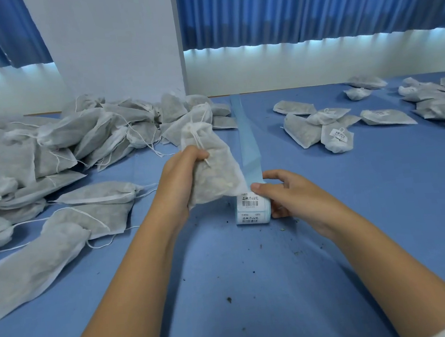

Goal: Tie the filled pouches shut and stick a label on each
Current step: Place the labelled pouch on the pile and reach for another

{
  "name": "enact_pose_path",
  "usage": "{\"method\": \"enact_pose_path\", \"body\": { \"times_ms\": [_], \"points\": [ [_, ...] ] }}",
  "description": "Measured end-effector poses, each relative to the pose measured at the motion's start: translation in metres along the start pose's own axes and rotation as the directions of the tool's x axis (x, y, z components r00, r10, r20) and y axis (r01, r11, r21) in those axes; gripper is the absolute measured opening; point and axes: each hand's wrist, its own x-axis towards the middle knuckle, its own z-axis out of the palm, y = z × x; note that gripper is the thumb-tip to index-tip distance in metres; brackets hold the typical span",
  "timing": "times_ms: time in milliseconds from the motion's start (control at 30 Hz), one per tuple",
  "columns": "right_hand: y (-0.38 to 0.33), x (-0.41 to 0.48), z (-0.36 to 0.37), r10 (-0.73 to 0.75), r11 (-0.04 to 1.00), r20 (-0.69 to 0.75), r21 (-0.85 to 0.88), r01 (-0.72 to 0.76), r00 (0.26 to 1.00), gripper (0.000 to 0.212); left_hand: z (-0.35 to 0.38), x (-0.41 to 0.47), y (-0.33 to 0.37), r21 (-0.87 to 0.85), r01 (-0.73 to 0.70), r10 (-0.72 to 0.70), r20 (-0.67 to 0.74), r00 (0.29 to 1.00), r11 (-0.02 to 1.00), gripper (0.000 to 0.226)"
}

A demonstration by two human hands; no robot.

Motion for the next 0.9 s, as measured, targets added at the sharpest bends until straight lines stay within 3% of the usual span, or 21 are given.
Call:
{"method": "enact_pose_path", "body": {
  "times_ms": [67, 133, 200, 333, 467, 567, 900],
  "points": [
    [0.001, 0.0, 0.0, -0.006, 1.0, 0.004, 0.005, 0.006, 1.0, 0.048, 0.004, -0.001, -0.003, 0.049, -0.015, 0.011, 0.088, 0.996, 0.999, 0.035],
    [0.001, 0.0, 0.0, 0.0, 1.0, 0.002, 0.016, 0.0, 1.0, 0.053, 0.01, -0.004, -0.006, 0.139, -0.029, 0.007, 0.153, 0.988, 0.99, 0.016],
    [0.0, 0.0, -0.001, -0.009, 1.0, -0.033, 0.016, 0.01, 0.999, 0.056, 0.013, -0.005, -0.008, 0.17, 0.002, -0.032, 0.173, 0.984, 0.985, 0.015],
    [-0.001, -0.002, -0.006, -0.249, 0.966, -0.208, -0.126, 0.227, 0.946, 0.041, 0.009, 0.004, -0.012, 0.103, 0.079, -0.092, 0.13, 0.987, 0.991, 0.014],
    [-0.002, -0.009, -0.009, -0.463, 0.863, -0.098, -0.279, 0.422, 0.881, 0.025, 0.005, 0.008, -0.015, 0.009, 0.132, -0.132, 0.153, 0.979, 0.991, 0.012],
    [-0.002, -0.01, -0.008, -0.498, 0.804, -0.051, -0.402, 0.439, 0.866, 0.022, 0.003, 0.01, -0.016, -0.034, 0.145, -0.138, 0.155, 0.978, 0.989, 0.017],
    [-0.004, -0.014, -0.005, -0.626, 0.675, -0.069, -0.546, 0.496, 0.777, 0.022, 0.002, 0.009, -0.013, -0.027, 0.134, -0.129, 0.157, 0.979, 0.991, 0.02]
  ]
}}
